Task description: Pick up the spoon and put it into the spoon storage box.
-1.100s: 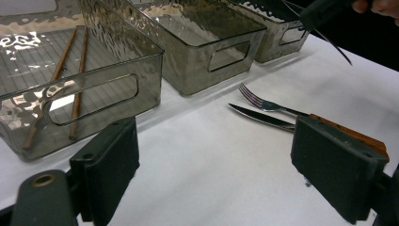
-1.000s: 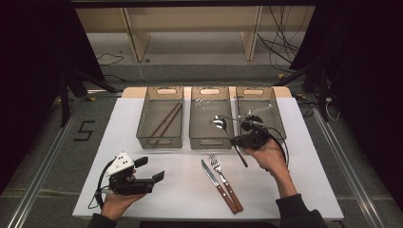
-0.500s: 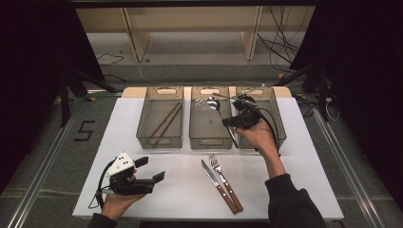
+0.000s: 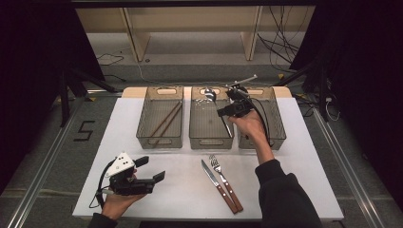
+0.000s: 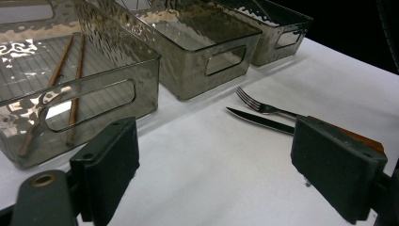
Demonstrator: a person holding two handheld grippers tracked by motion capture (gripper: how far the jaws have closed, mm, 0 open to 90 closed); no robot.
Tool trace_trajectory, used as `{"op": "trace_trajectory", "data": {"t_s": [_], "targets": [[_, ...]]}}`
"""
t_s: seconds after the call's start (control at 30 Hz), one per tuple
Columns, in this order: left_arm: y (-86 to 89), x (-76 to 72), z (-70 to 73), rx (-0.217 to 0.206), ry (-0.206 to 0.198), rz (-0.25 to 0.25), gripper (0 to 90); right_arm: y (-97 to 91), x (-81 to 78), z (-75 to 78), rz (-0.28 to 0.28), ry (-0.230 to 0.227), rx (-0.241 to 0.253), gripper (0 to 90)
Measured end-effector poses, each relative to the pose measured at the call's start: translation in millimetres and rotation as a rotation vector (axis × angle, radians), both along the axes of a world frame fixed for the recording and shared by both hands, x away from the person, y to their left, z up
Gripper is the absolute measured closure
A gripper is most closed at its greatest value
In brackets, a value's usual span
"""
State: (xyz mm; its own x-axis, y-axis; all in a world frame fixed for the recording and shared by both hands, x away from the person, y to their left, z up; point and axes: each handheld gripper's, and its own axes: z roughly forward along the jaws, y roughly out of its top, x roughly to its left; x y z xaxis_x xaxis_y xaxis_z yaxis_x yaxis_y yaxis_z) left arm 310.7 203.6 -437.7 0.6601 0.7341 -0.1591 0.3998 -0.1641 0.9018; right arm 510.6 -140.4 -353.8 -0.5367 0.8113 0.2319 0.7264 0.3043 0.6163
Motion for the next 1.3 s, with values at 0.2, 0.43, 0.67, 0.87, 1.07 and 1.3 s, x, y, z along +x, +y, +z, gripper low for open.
{"op": "trace_trajectory", "data": {"t_s": [0.2,0.43,0.67,0.87,1.07,1.3], "targets": [[-0.3,-0.6,0.3,-0.010,-0.008,0.000,15.3,2.8,10.5,-7.2,-0.027,0.000,-0.012,85.5],[-0.3,-0.8,0.1,-0.009,-0.011,0.001,15.3,3.0,20.5,-15.8,-0.054,0.001,-0.013,85.4],[-1.7,-0.6,-0.3,-0.004,-0.010,-0.006,15.3,1.3,26.7,-22.0,-0.076,0.010,-0.026,85.3],[-2.4,-0.5,-0.5,-0.003,-0.008,-0.006,15.4,4.0,28.1,-26.0,-0.081,0.012,-0.030,85.1],[-2.6,-0.3,-0.6,-0.002,-0.010,-0.008,15.4,7.3,27.6,-31.3,-0.081,0.026,-0.037,84.6],[-2.9,-0.3,-0.8,0.006,-0.002,-0.010,15.5,10.9,27.0,-38.1,-0.070,0.048,-0.034,76.8]]}}
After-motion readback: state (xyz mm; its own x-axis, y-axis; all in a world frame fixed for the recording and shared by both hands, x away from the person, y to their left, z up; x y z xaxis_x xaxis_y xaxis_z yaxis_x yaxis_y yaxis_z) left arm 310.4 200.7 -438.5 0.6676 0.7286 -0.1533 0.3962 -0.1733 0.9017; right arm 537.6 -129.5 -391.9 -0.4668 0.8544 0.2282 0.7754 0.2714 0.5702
